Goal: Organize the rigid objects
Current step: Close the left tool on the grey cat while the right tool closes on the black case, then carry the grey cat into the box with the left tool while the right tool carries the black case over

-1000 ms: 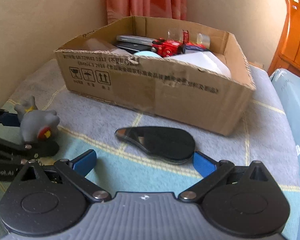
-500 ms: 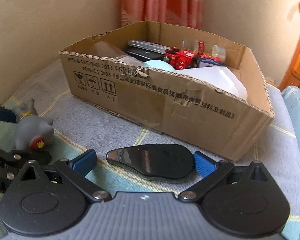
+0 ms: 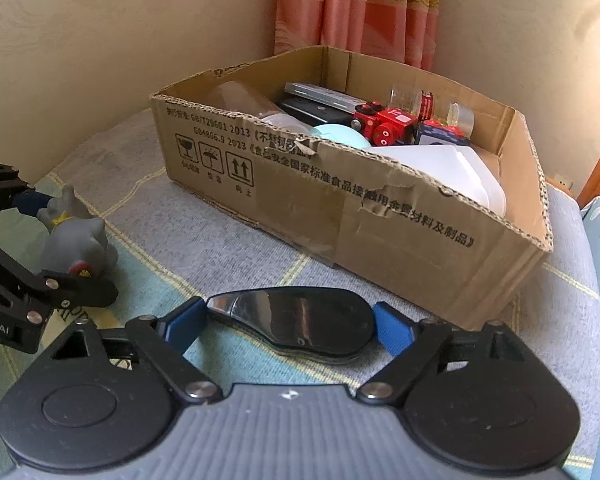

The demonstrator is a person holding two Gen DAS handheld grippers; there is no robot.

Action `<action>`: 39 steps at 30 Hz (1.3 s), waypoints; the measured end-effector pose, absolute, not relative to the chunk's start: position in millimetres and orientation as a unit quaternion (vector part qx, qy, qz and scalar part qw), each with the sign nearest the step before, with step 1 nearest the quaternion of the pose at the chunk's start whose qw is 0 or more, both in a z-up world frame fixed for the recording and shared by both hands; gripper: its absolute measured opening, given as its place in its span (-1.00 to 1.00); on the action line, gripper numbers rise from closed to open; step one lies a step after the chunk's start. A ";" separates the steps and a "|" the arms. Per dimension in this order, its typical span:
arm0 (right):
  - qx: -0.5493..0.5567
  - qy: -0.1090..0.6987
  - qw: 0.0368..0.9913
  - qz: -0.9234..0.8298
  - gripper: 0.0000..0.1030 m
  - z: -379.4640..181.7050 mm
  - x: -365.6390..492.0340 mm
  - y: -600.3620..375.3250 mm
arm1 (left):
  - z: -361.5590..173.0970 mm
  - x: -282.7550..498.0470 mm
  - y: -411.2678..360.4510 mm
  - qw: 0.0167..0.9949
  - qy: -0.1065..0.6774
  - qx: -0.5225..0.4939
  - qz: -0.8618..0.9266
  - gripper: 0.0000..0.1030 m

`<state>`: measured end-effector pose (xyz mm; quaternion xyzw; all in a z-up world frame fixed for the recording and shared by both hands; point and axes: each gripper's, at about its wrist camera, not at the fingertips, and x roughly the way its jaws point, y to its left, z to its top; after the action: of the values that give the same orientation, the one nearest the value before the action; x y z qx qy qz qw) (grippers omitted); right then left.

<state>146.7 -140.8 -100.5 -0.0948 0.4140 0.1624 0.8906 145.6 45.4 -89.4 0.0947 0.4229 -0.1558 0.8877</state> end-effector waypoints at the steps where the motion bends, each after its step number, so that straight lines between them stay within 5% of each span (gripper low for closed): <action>1: -0.095 0.415 0.890 0.164 0.80 -100.2 146.3 -141.3 | -89.2 145.0 45.5 0.887 0.424 0.095 -0.157 0.67; 9: -0.095 0.428 0.884 0.160 0.81 -97.9 145.7 -143.6 | -85.7 144.1 50.0 0.888 0.420 0.091 -0.164 0.81; 18: -0.087 0.425 0.889 0.145 0.79 -98.9 138.7 -136.7 | -86.4 150.3 49.3 0.880 0.438 0.065 -0.171 0.42; 39: -0.095 0.378 0.902 0.184 0.79 -21.0 112.6 -151.0 | -32.4 151.9 49.8 0.884 0.413 0.087 -0.203 0.41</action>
<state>112.6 -151.0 -21.0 -0.0950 0.3779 0.1838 0.9024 151.9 49.8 -32.4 0.0869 0.4130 -0.2029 0.8836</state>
